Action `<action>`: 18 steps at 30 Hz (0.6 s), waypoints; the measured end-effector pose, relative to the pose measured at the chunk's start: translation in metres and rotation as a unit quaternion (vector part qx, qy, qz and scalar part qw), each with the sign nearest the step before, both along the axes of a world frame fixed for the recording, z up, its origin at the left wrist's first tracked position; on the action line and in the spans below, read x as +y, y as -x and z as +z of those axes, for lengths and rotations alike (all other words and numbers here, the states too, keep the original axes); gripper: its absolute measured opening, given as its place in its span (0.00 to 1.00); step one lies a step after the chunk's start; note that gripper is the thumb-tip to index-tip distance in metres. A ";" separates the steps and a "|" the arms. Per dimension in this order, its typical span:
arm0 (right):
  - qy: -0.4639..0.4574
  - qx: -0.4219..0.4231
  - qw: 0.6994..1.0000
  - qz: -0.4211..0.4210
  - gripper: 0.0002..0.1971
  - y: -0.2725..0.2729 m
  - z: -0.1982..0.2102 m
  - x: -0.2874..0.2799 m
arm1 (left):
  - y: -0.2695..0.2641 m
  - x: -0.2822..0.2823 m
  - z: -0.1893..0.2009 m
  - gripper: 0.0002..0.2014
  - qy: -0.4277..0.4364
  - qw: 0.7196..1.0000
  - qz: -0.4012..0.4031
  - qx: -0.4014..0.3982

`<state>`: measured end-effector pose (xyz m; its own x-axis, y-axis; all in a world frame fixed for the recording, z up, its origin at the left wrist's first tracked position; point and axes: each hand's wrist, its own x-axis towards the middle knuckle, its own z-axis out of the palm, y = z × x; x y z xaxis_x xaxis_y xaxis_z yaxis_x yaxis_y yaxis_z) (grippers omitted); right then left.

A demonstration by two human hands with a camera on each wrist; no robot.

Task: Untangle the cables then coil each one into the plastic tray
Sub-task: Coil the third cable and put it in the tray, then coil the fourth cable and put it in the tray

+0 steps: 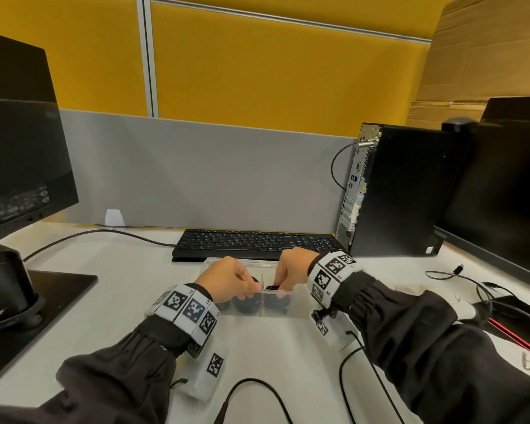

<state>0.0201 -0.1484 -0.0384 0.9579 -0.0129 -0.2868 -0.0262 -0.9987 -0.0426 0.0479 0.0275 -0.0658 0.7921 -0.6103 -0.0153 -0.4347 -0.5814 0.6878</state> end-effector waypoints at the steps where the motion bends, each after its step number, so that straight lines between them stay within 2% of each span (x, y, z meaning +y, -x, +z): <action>1: 0.011 -0.004 1.000 -0.004 0.18 -0.001 -0.002 0.001 | 0.000 -0.001 0.000 0.09 0.001 1.000 0.001 -0.001; 3: 0.050 -0.015 0.999 -0.003 0.19 0.000 -0.004 0.005 | -0.001 -0.002 -0.001 0.09 0.008 1.000 0.008 0.000; 5: 0.055 -0.068 0.996 0.013 0.17 0.007 -0.001 0.007 | 0.001 -0.002 -0.001 0.09 0.010 1.000 0.020 -0.006; 8: -0.109 -0.219 0.970 -0.011 0.09 0.034 0.015 0.008 | 0.003 -0.002 -0.001 0.10 0.006 1.000 0.017 -0.007; 9: -0.142 -0.231 0.962 -0.001 0.10 0.048 0.022 0.008 | 0.003 -0.001 -0.001 0.10 0.007 1.000 0.016 -0.003; 10: -0.150 -0.195 0.969 0.028 0.13 0.065 0.030 0.009 | 0.005 -0.001 0.000 0.09 0.010 1.000 0.015 -0.003; 12: -0.139 -0.019 0.985 0.101 0.14 0.101 0.034 0.012 | 0.011 0.000 0.003 0.05 0.017 0.999 0.020 -0.031; 14: -0.094 0.152 0.972 0.155 0.14 0.133 0.024 0.013 | 0.029 -0.003 0.009 0.06 0.016 0.996 0.018 -0.087; 16: -0.077 0.231 0.950 0.197 0.14 0.151 0.006 0.012 | 0.057 -0.005 0.016 0.11 0.008 0.992 -0.053 -0.115; 18: -0.087 0.240 0.940 0.224 0.13 0.158 -0.010 0.009 | 0.086 -0.006 0.022 0.18 -0.044 0.980 -0.181 -0.073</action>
